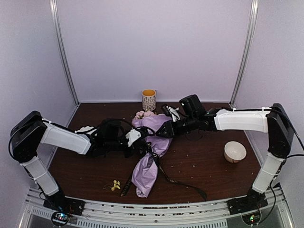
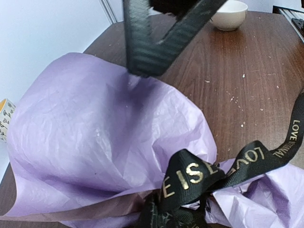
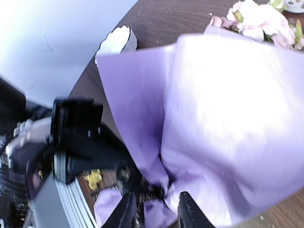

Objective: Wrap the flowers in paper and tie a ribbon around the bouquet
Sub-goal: Cross the half-tied ribbon over the folded bouquet, then tie the half-tied ribbon around the folded bouquet.

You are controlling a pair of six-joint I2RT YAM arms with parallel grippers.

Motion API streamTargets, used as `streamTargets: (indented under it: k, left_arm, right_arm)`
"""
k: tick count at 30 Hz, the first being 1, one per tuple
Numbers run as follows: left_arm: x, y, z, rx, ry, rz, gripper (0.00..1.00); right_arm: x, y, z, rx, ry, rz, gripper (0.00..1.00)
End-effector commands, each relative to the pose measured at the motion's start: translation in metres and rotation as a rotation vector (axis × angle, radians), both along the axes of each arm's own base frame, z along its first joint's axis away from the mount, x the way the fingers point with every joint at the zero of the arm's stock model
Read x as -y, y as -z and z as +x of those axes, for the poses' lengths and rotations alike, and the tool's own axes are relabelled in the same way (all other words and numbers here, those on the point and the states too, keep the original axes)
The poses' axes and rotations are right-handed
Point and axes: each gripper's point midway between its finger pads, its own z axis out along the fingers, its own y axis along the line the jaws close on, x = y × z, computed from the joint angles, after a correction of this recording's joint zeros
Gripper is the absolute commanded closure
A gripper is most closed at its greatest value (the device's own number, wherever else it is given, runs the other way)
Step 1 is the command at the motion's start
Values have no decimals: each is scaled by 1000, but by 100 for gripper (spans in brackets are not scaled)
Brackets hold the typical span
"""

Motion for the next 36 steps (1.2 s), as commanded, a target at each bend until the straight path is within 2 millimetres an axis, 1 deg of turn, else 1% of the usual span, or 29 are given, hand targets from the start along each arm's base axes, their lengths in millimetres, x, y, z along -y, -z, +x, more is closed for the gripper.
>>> streamTargets:
  k: [1,2,5,8,12,17,19,25,30,32,35,36]
  left_arm:
    - [5,-29,3,48,4,-101,100]
    - [5,-30,2,49,4,-107,100]
    - [5,-33,2,56,2,-120,100]
    - [3,-31,3,53,-12,-126,100]
    - [4,-30,4,43,-17,-130,100]
    - [7,-29,4,33,-8,-135,100]
    - [7,-28,4,29,-5,-136,100]
    - [7,-24,5,21,-12,-125,100]
    - [7,-20,4,6,-12,-111,100]
    - [6,-19,3,4,-9,-118,86]
    - [8,-21,1,-2,3,-136,76]
    - [9,-22,0,-4,10,-138,75]
  right_arm:
    - [-25,12,14,-13,-33,-28,71]
    - [-28,20,15,-26,-44,-41,72]
    - [-36,27,14,-45,-74,-33,75]
    - [-44,33,6,-74,-121,-26,81]
    - [-45,38,-9,-90,-176,-21,85]
    - [-48,38,-18,-103,-207,29,86]
    - [-51,34,-22,-106,-220,62,86]
    - [-52,33,-27,-119,-229,87,85]
    - [-52,23,-30,-97,-224,133,83]
    - [-52,19,-27,-89,-208,144,83]
    - [-52,19,-22,-79,-183,150,81]
    - [-52,19,-22,-77,-179,154,81]
